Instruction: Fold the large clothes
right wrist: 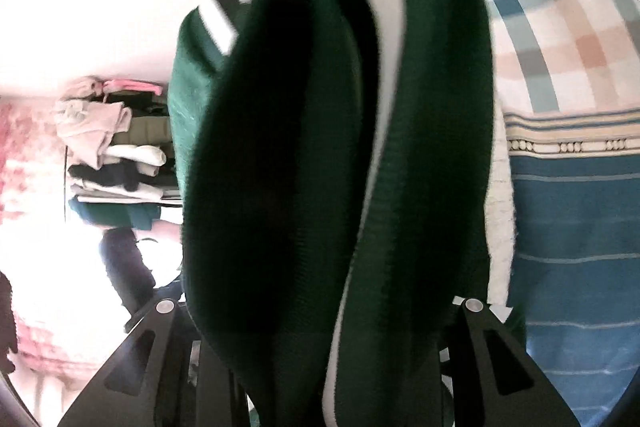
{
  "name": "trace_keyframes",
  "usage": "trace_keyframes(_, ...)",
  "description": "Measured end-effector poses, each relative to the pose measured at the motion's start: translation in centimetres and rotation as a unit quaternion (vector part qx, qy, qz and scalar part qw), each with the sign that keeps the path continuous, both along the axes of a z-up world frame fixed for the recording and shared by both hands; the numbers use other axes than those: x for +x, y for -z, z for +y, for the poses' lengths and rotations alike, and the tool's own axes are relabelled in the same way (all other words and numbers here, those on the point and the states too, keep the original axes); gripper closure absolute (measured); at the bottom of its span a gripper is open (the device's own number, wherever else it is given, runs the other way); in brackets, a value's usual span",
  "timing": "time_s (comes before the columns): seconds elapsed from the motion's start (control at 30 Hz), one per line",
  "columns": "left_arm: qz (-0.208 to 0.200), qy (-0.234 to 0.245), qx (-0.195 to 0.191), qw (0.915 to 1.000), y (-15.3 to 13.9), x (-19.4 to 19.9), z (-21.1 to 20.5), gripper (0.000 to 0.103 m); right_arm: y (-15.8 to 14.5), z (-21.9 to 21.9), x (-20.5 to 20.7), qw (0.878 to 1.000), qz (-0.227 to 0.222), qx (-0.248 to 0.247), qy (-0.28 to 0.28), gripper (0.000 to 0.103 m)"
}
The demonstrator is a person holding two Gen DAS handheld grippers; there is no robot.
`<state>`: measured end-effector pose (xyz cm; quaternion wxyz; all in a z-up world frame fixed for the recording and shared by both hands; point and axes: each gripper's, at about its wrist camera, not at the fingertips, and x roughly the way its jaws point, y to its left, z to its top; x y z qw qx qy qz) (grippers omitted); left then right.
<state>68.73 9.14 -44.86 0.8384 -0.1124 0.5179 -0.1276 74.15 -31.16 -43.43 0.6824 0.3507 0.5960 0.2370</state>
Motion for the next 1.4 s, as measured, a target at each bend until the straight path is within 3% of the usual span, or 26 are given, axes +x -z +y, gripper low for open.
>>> trace_keyframes(0.07,-0.005,0.002,0.0,1.0,0.2,-0.4,0.2,0.005,0.3,0.2,0.1,1.0,-0.002,-0.008,-0.006,0.064)
trace_keyframes(0.13,-0.008,0.001,0.013,0.9999,-0.5,-0.9,0.0,0.005,-0.4,1.1,0.2,0.999,-0.005,-0.038,-0.013,0.052)
trace_keyframes(0.27,-0.035,-0.013,0.08,0.9961,-3.4,-2.0,-0.7,0.004,-3.8,1.6,-0.9,0.985,-0.024,-0.173,-0.001,0.024)
trace_keyframes(0.43,-0.055,-0.034,0.175,0.9824,-5.4,-4.7,-1.8,0.004,-8.3,3.9,-5.3,0.93,-0.063,-0.359,0.041,0.012)
trace_keyframes(0.6,-0.067,-0.045,0.196,0.9772,-7.6,-9.0,-2.1,0.003,-11.6,9.1,-13.1,0.869,-0.098,-0.481,0.069,0.009)
trace_keyframes(0.77,-0.076,-0.061,0.19,0.977,-11.8,-14.7,-1.6,0.003,-15.2,13.2,-21.1,0.848,-0.104,-0.513,0.087,0.008)
trace_keyframes(0.97,-0.108,-0.077,0.17,0.9765,-18.8,-21.1,-0.3,0.003,-23.3,17.0,-29.4,0.834,-0.128,-0.522,0.123,0.008)
trace_keyframes(1.13,-0.138,-0.079,0.156,0.9749,-25.8,-27.1,-0.3,0.003,-30.8,18.9,-37.0,0.839,-0.15,-0.504,0.14,0.008)
trace_keyframes(1.4,-0.182,-0.09,0.155,0.9669,-35.0,-36.2,-1.2,0.003,-43.0,20.8,-48.5,0.83,-0.204,-0.496,0.15,0.008)
